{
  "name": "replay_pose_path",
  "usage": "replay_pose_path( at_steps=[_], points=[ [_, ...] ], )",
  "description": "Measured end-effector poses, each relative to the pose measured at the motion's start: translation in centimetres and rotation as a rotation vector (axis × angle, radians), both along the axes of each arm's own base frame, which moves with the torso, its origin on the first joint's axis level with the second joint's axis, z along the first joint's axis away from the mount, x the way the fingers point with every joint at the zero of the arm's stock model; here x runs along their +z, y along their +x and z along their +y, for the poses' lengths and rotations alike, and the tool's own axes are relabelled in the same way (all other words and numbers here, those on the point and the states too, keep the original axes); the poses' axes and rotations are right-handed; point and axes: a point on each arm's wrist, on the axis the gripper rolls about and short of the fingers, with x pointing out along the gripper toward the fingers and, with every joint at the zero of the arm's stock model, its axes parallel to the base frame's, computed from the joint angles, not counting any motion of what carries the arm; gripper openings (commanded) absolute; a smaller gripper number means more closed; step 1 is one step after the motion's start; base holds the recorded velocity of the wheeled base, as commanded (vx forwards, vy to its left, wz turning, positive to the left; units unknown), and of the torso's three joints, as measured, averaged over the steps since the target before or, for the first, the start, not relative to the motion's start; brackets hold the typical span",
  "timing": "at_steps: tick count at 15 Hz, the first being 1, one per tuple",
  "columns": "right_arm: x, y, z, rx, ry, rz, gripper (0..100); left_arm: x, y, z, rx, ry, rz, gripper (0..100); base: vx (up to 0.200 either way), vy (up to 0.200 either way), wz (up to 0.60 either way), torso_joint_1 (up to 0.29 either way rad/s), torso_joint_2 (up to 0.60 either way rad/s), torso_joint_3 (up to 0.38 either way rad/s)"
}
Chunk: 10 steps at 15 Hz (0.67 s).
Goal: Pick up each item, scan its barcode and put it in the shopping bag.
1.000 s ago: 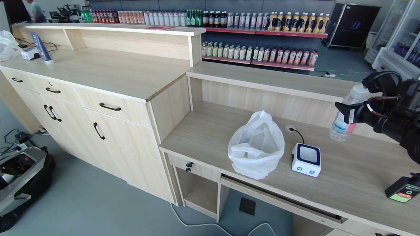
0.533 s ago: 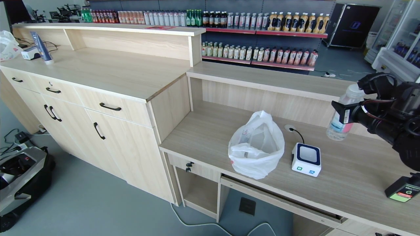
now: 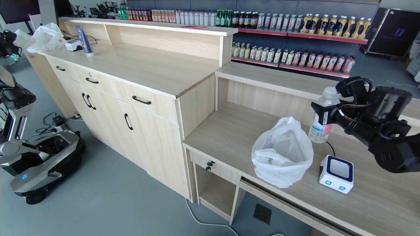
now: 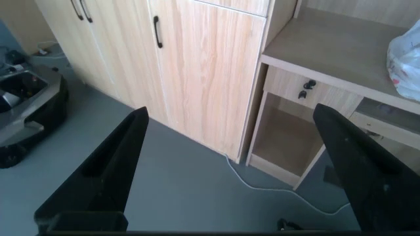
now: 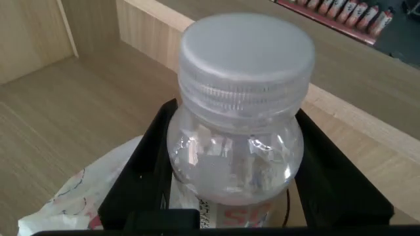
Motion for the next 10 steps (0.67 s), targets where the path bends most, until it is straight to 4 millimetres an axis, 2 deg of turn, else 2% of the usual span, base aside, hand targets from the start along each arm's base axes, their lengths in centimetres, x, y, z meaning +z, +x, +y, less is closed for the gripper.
replay_pose_path(
  at_steps=[7, 10],
  points=[
    [-6.0, 5.7, 1.4, 0.030, 0.024, -0.034, 0, 0.0, 0.0, 0.0, 0.000, 0.000, 0.000, 100, 0.000, 0.000, 0.00, 0.000, 0.00, 0.000],
    [-7.8, 7.8, 1.7, 0.040, 0.044, -0.035, 0, 0.0, 0.0, 0.0, -0.001, 0.000, 0.000, 100, 0.000, 0.000, 0.00, 0.000, 0.00, 0.000]
  ],
)
